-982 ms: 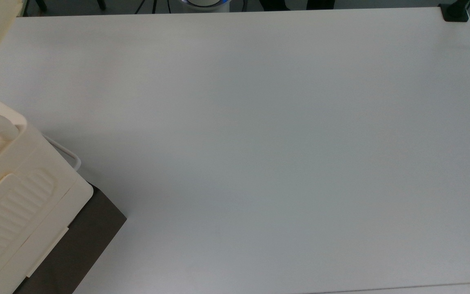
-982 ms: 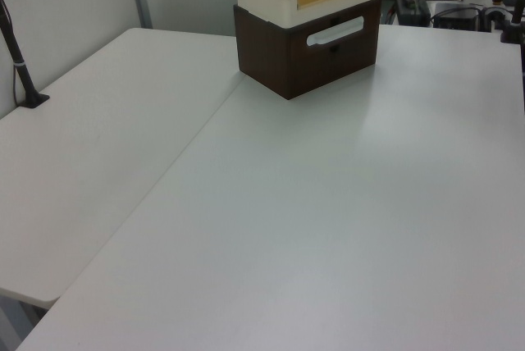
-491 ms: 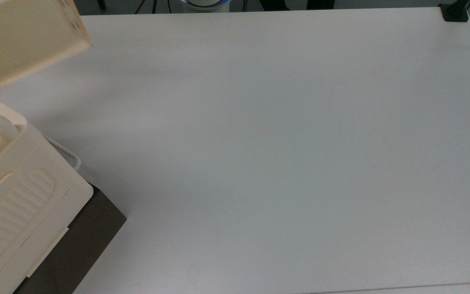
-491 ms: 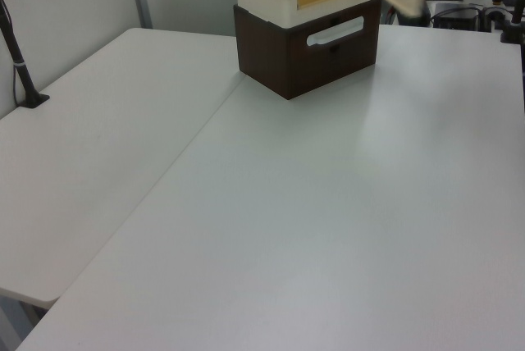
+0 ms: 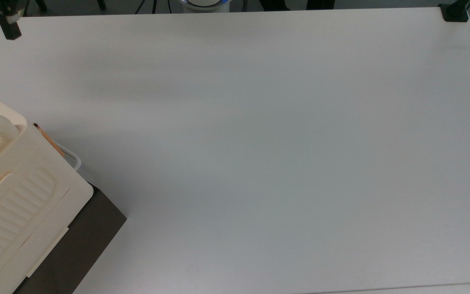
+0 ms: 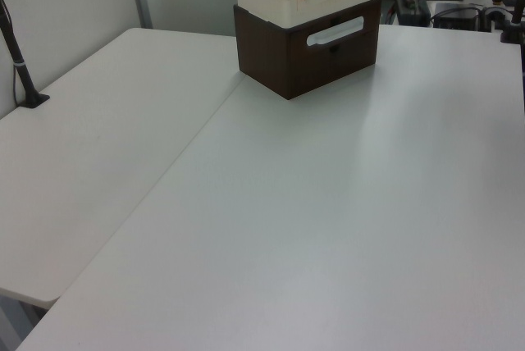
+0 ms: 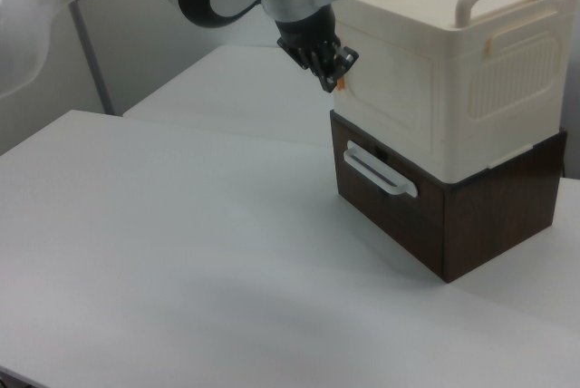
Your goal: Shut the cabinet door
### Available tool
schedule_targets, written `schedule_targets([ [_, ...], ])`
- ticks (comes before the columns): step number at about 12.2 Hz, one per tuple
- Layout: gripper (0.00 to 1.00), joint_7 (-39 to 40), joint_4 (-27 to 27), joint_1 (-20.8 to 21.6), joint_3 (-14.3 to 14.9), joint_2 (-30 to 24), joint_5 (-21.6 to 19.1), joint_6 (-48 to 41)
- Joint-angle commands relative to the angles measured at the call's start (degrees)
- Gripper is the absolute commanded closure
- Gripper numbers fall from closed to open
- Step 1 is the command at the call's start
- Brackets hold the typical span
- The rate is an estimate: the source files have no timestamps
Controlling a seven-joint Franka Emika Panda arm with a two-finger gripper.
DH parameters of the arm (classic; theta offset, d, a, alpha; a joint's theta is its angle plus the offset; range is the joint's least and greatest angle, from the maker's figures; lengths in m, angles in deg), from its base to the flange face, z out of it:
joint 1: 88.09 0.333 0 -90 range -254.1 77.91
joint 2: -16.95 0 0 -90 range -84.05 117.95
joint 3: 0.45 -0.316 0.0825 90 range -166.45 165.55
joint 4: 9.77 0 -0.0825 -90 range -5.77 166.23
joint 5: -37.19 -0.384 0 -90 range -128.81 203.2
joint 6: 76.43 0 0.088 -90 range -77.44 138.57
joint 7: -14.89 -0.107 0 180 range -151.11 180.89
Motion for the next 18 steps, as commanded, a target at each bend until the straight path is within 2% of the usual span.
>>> schedule_targets([
  [1,1.0,-1.11,4.16,7.05,0.29,-0.54,4.71,0.66],
  [3,1.0,-8.72,5.84,12.85,0.29,-0.63,9.9,-1.7],
  [6,1.0,-13.75,5.93,20.6,-0.06,-1.07,16.85,-11.01],
  [7,1.0,-14.82,5.93,20.01,-3.81,-1.07,18.35,-13.3],
  [9,1.0,-14.91,6.46,14.93,-12.33,-1.07,19.59,-15.42],
  [10,1.0,-14.83,7.24,12.82,-15.42,-1.33,19.59,-15.87],
  [11,1.0,-14.74,8.12,11.75,-17.1,-2.29,19.59,-16.13],
  [12,0.98,-14.39,8.74,11.65,-17.2,-3.0,19.68,-17.18],
  [13,0.86,-14.91,9.36,12.0,-17.12,-3.79,20.46,-17.54],
  [14,0.66,-15.26,9.19,11.66,-16.94,-4.06,20.73,-18.41],
  [15,0.39,-15.35,8.92,11.57,-16.59,-4.06,20.74,-18.51],
  [16,0.19,-15.35,9.1,11.65,-16.59,-4.15,20.91,-18.59],
  [17,0.04,-15.44,9.18,11.65,-16.59,-4.06,21.0,-18.59],
  [18,0.0,-16.22,9.19,11.57,-16.59,-4.06,21.44,-18.42],
])
